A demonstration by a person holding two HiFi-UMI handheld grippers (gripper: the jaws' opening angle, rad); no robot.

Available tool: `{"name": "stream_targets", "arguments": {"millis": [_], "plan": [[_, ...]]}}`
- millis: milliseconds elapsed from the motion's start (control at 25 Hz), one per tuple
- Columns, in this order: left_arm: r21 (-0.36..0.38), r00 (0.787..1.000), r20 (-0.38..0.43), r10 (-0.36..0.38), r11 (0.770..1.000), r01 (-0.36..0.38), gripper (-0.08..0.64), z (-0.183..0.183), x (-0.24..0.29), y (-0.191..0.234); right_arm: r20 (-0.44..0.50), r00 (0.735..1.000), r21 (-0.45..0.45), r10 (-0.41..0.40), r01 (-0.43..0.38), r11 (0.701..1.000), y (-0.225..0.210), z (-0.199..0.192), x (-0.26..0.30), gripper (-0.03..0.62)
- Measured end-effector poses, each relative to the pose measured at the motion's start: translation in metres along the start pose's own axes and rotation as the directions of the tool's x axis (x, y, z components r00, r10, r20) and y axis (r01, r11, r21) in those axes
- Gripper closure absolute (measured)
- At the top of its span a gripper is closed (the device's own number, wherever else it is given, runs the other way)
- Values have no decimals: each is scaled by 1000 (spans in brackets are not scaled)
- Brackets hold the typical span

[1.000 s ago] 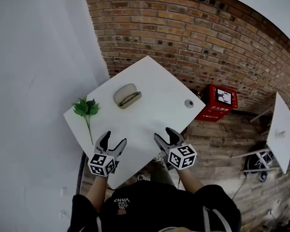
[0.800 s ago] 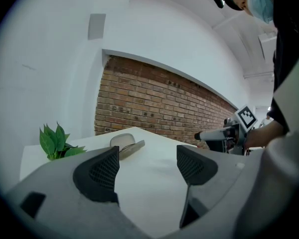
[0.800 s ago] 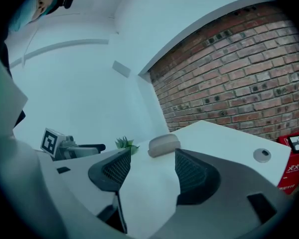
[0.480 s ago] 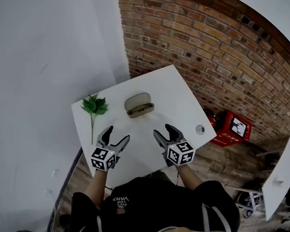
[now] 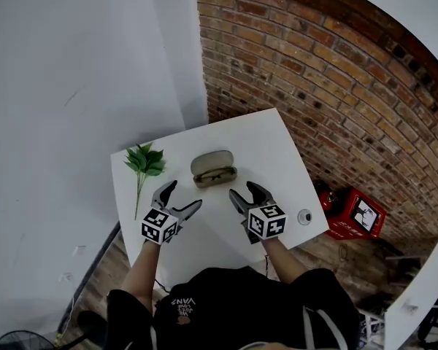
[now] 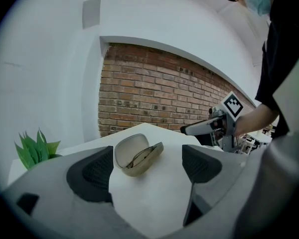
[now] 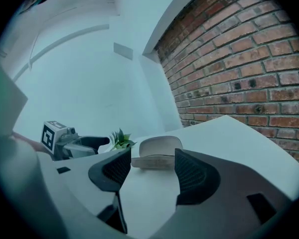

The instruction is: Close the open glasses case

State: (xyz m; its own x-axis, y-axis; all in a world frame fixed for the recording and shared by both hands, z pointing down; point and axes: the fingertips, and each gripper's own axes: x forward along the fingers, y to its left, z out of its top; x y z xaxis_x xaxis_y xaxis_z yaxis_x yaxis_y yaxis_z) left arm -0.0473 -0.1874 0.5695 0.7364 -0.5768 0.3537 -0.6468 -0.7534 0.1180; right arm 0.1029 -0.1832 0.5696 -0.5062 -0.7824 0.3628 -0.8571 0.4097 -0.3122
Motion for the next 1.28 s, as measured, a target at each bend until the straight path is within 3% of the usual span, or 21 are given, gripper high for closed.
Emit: {"name": "stream_targets", "arguments": {"millis": [240,720,1000,1200,1280], "plan": [[23,999,-32,-21,999,21,112,0,29,24,-55,998,1,25,-25,1000,-20,-10,32,334],[-5,969,-151,-193,981,195,75,1,88,54,-135,988,55,74,-67,996,-44,-23,75,334],[-23,933,-221,-284,958,286,67,-7,108,52,-153,984,87,91,-78,993,-48,-32,82,337],[-33,877,-296,-378,922,386,67,-13,109,40,-158,983,96,98,-84,992,-46,-34,82,339],[-21,867,-315,-387,916,401,66,-14,107,37,-159,983,97,93,-78,992,-47,-35,81,337]]}}
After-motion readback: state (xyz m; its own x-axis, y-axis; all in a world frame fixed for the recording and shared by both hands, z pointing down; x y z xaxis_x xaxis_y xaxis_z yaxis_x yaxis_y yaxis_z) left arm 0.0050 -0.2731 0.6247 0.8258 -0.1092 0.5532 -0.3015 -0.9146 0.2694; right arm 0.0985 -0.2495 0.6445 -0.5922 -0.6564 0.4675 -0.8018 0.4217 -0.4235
